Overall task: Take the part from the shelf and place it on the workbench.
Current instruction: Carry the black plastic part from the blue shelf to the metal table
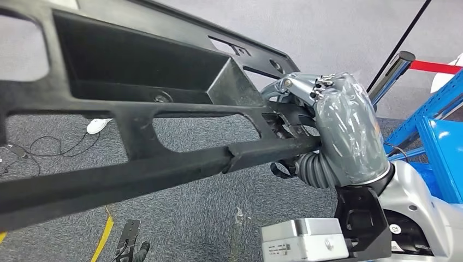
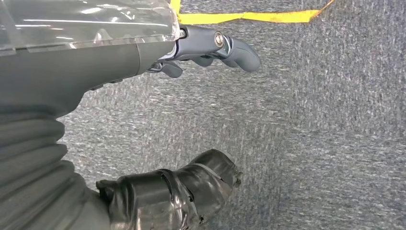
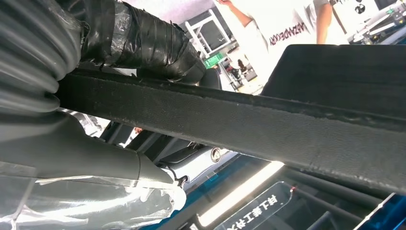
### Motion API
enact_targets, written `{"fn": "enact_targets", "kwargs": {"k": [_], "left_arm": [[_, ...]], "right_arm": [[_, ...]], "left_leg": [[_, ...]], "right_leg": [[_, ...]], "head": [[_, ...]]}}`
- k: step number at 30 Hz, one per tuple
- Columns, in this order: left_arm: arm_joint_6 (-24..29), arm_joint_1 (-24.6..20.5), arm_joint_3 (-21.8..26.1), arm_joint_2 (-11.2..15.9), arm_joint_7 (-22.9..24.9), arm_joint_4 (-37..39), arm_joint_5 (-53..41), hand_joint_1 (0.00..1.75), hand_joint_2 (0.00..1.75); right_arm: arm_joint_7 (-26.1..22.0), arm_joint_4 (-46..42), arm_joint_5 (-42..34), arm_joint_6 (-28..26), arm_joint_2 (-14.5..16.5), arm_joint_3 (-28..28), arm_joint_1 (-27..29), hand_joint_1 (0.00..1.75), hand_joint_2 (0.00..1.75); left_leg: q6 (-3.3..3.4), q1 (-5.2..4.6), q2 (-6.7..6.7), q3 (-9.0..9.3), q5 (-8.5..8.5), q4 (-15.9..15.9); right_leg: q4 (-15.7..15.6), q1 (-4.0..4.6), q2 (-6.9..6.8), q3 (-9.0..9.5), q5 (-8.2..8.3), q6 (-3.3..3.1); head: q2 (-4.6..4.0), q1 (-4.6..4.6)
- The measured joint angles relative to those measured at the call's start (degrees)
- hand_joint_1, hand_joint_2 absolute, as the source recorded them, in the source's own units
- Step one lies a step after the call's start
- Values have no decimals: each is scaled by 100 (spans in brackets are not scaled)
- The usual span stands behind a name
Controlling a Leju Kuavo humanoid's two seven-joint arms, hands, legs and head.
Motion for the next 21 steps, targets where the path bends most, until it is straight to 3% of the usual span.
{"fn": "enact_targets", "kwargs": {"k": [5, 7, 9, 11, 12, 14, 16, 19, 21], "left_arm": [[3, 9, -2, -4, 9, 0, 2, 0, 175], [4, 0, -2, -4, 9, 0, 2, 0, 175], [4, -12, -8, 1, 9, 0, 2, 0, 175], [3, -13, -25, 0, 9, 0, 2, 0, 175], [3, -12, -35, -2, 9, 0, 2, 0, 175], [3, -12, -45, -6, 9, 0, 2, 0, 175], [5, -13, -51, -7, 9, 0, 3, 0, 175], [14, -5, -61, -6, 9, 0, 5, 0, 175], [19, -3, -67, -5, 8, 0, 5, 0, 175]], "right_arm": [[0, -6, -11, 22, 0, 0, -9, 171, 175], [0, -6, -11, 22, 0, 0, -13, 171, 175], [0, -5, -11, 23, 0, 0, -4, 171, 175], [0, -4, -11, 24, 0, 0, 10, 171, 175], [0, -4, -11, 24, 0, 0, 11, 171, 175], [0, -4, -11, 24, 0, 0, 7, 171, 175], [0, -5, -15, 25, 0, 0, 2, 171, 175], [0, -5, -26, 27, -1, 0, -1, 171, 175], [0, -5, -31, 28, 2, 0, -12, 171, 175]], "left_leg": [[142, -16, -17, 112, 13, -227], [196, 0, -16, 155, 22, -273], [226, -8, -16, 163, 15, -275], [239, -14, -23, 166, 6, -267], [239, -14, -29, 170, 1, -262], [220, -20, -41, 182, -12, -252], [175, -39, -50, 175, -24, -236], [86, -35, -60, 151, -23, -233], [29, -23, -56, 71, -154, -51]], "right_leg": [[62, 2, -7, -36, -77, 138], [490, -12, 2, -232, -318, 177], [1188, -21, 6, -586, -593, 196], [1453, -27, 6, -761, -574, 201], [1274, -28, 6, -695, -428, 194], [566, -25, 9, -365, -94, 164], [77, -6, 11, -123, 53, 130], [-14, 11, 3, -83, 79, 55], [-57, -4, -33, -59, 106, -10]], "head": [[0, 8], [0, 20], [-1, 25], [-1, 26], [-1, 27], [-1, 27], [-1, 20], [-1, 20], [-1, 15]]}}
